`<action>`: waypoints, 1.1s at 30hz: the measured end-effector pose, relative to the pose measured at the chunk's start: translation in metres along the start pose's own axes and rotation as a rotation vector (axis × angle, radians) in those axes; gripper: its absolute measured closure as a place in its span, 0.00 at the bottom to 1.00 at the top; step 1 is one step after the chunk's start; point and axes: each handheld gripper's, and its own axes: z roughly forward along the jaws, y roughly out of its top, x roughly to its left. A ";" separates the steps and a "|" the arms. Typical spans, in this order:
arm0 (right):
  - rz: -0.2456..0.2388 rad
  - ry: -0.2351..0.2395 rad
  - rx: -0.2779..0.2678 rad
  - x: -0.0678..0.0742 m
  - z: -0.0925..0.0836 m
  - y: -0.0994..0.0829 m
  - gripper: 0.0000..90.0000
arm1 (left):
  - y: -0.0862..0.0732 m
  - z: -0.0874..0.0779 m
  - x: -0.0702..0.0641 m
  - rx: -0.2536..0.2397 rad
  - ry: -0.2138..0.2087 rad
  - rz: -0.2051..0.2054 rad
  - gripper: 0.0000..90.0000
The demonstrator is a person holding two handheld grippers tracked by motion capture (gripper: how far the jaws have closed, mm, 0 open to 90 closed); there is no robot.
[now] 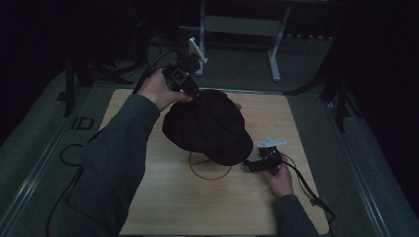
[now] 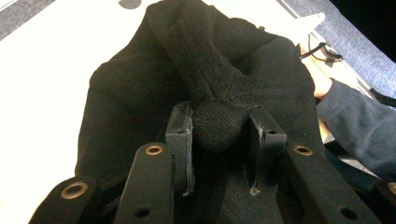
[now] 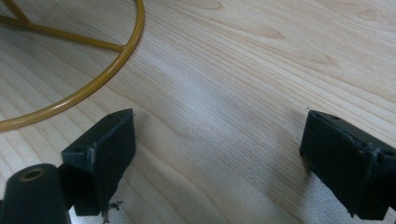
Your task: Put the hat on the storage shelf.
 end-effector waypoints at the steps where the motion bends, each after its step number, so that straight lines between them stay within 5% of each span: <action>1: 0.000 0.000 0.000 0.000 0.000 0.000 0.11 | 0.000 0.000 0.000 0.000 0.000 0.000 0.74; 9: -0.001 0.001 0.001 0.000 0.000 0.000 0.11 | -0.007 0.012 0.005 0.015 -0.015 -0.005 0.73; 13: 0.002 0.002 0.002 0.000 0.000 0.000 0.11 | -0.010 0.018 0.006 0.020 0.002 0.000 0.53; 16: 0.001 0.001 0.002 0.000 0.000 0.000 0.11 | -0.011 0.016 0.004 0.005 0.044 0.015 0.28; 33: 0.004 0.001 0.000 0.000 0.000 0.000 0.11 | -0.031 -0.008 0.024 -0.094 0.074 -0.045 0.22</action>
